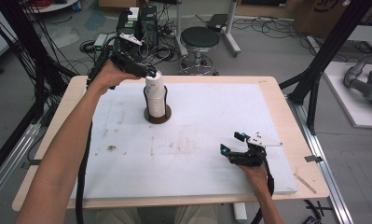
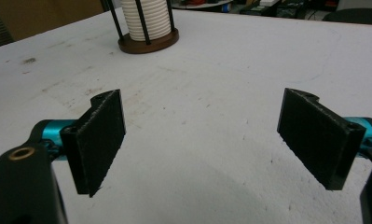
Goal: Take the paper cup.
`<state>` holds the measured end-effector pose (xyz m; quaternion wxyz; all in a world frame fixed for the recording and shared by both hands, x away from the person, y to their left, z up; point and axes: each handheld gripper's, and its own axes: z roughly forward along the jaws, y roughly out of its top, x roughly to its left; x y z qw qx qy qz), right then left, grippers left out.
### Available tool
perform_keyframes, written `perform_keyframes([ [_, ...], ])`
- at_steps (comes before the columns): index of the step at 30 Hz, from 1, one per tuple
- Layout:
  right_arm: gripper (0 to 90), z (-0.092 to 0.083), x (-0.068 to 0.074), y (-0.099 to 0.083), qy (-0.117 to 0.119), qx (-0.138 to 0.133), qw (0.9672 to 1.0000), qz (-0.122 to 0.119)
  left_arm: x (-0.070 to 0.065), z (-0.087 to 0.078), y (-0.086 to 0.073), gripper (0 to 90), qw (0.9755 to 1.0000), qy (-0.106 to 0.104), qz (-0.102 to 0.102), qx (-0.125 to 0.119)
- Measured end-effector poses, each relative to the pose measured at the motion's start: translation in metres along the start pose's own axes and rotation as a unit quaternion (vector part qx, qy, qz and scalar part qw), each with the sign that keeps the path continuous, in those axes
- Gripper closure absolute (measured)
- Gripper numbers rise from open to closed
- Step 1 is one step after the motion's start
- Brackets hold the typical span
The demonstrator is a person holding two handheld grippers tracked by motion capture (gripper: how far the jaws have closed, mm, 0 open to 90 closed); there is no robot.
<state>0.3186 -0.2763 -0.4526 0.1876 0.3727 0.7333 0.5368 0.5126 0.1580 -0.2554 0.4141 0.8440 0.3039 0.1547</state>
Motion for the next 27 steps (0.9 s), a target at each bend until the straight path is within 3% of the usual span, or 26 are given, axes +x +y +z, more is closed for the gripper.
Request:
perform_keyframes([
  [1, 15.4, 0.0, 0.0, 0.0, 0.0, -0.001, 1.0, -0.001, 0.0, 0.003, 0.002, 9.2, 0.9999, 0.001, -0.003, 0.015],
  [7, 15.4, 0.0, 0.0, 0.0, -0.001, 0.001, 1.0, 0.0, -0.004, 0.01, 0.014, 9.2, 0.9988, 0.003, -0.004, 0.049],
  [10, 15.4, 0.0, 0.0, 0.0, -0.001, 0.002, 1.0, 0.002, -0.005, 0.013, 0.017, 10.2, 0.9984, 0.009, -0.011, 0.056],
  [12, 15.4, 0.0, 0.0, 0.0, 0.0, 0.002, 1.0, 0.0, -0.006, 0.018, 0.022, 10.2, 0.9957, 0.005, -0.021, 0.09],
  [16, 15.4, 0.001, 0.0, 0.0, -0.001, 0.001, 1.0, -0.002, -0.009, 0.023, 0.028, 11.6, 0.9921, 0.016, -0.031, 0.121],
  [19, 15.4, 0.001, 0.0, 0.0, 0.0, 0.002, 1.0, -0.001, -0.011, 0.025, 0.031, 13.9, 0.9912, 0.017, -0.034, 0.127],
  [27, 15.4, 0.001, 0.001, 0.0, 0.0, 0.006, 1.0, -0.001, -0.012, 0.033, 0.03, 13.9, 0.9841, 0.026, -0.055, 0.167],
])
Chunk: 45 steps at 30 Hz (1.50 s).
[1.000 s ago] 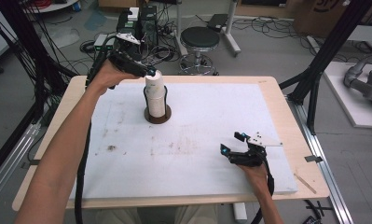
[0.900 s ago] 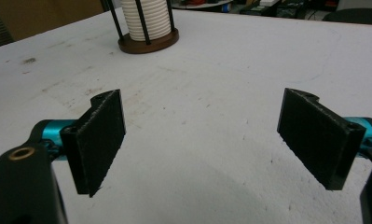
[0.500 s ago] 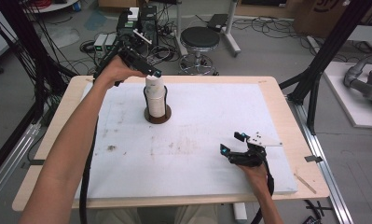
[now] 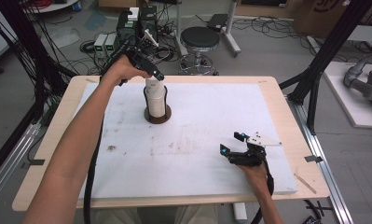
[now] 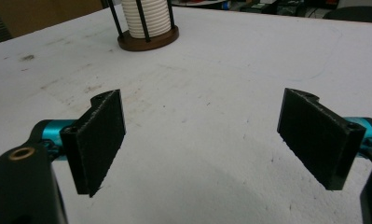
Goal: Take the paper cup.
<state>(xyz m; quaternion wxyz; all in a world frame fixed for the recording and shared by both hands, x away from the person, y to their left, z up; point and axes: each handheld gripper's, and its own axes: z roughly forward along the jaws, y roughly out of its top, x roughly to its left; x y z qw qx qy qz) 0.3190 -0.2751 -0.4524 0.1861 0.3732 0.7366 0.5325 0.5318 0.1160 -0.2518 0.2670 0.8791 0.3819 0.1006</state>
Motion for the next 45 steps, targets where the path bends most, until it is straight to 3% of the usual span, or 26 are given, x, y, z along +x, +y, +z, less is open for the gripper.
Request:
perform_keyframes([
  [6, 15.4, 0.0, 0.0, 0.0, 0.0, -0.001, 1.0, -0.002, -0.005, 0.005, 0.003, 15.1, 0.9995, 0.014, -0.018, 0.023],
  [14, 15.4, 0.0, 0.0, 0.0, -0.002, 0.0, 1.0, -0.002, -0.012, 0.011, 0.008, 19.1, 0.9984, 0.02, -0.023, 0.048],
  [23, 15.4, 0.0, 0.0, 0.0, -0.002, 0.001, 1.0, -0.002, -0.014, 0.008, 0.008, 24.6, 0.9982, 0.023, -0.027, 0.049],
  [29, 15.4, 0.0, 0.0, 0.0, -0.002, 0.001, 1.0, -0.004, -0.014, 0.008, 0.008, 33.0, 0.9981, 0.021, -0.031, 0.049],
  [45, 15.4, 0.001, 0.0, 0.0, -0.002, 0.002, 1.0, -0.001, -0.012, 0.004, 0.008, 35.1, 0.9982, 0.022, -0.046, 0.032],
])
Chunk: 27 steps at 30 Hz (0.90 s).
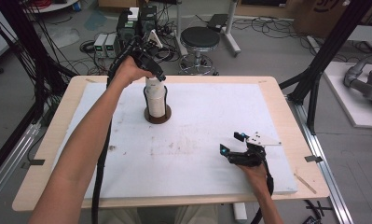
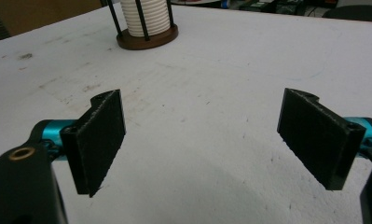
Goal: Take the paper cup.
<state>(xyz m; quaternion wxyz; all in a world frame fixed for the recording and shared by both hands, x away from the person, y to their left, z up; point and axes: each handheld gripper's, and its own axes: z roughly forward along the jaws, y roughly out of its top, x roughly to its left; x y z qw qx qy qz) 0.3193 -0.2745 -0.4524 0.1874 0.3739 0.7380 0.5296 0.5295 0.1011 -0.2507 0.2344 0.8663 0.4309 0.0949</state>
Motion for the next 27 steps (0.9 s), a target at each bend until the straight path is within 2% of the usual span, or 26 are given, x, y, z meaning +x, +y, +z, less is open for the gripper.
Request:
perform_keyframes([
  [27, 15.4, 0.0001, 0.0004, 0.0, 0.001, 0.001, 1.0, -0.001, 0.0006, -0.0069, 0.0, 35.3, 1.0, -0.002, -0.004, -0.007],
])
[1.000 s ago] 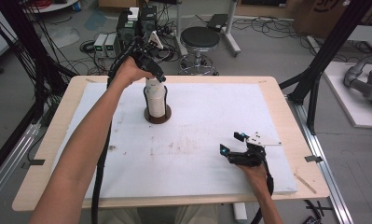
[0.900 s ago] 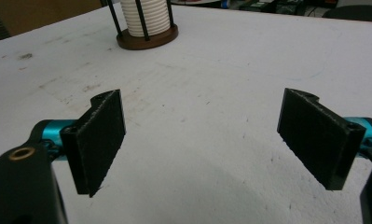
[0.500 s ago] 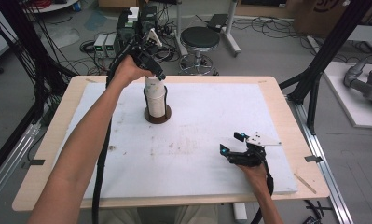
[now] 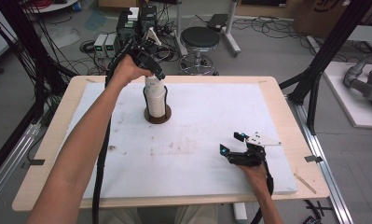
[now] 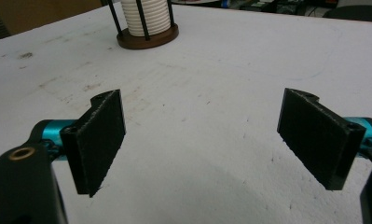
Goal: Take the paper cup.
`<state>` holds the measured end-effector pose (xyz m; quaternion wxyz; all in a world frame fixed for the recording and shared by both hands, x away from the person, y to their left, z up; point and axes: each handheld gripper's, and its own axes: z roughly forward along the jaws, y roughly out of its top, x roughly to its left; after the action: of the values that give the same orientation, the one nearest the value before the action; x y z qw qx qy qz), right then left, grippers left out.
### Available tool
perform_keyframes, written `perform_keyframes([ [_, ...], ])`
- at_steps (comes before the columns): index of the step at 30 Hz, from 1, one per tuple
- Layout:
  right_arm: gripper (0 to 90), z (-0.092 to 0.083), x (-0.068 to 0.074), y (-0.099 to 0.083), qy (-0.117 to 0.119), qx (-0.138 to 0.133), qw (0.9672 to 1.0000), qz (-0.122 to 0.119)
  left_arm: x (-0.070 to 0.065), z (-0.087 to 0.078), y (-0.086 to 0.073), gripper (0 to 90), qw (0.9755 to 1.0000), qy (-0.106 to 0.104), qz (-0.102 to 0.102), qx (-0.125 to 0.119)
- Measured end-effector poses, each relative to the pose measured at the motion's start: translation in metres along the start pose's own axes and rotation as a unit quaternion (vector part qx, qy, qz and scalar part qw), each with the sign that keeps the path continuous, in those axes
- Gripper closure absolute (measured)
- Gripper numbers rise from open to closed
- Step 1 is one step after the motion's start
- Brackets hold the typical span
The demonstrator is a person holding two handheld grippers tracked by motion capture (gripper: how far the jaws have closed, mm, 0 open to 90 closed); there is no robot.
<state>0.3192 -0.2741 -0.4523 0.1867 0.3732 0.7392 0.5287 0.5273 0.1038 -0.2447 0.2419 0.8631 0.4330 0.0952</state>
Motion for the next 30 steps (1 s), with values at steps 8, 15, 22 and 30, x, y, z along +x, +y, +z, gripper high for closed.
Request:
perform_keyframes([
  [8, 15.4, 0.0, 0.0, 0.0, 0.0, -0.001, 1.0, 0.0, 0.001, -0.003, 0.0, 35.5, 1.0, 0.002, -0.005, -0.007],
  [15, 15.4, 0.0, 0.0, 0.0, 0.0, -0.001, 1.0, 0.0, 0.001, -0.007, 0.0, 36.6, 0.9999, 0.0, -0.008, -0.011],
  [22, 15.4, 0.0, 0.0, 0.0, 0.0, 0.0, 1.0, 0.0, 0.003, -0.015, -0.001, 36.9, 0.9997, -0.003, -0.01, -0.024],
  [30, 15.4, 0.0, 0.0, 0.0, -0.001, 0.001, 1.0, -0.002, 0.004, -0.022, -0.002, 37.3, 0.9994, -0.007, -0.012, -0.032],
])
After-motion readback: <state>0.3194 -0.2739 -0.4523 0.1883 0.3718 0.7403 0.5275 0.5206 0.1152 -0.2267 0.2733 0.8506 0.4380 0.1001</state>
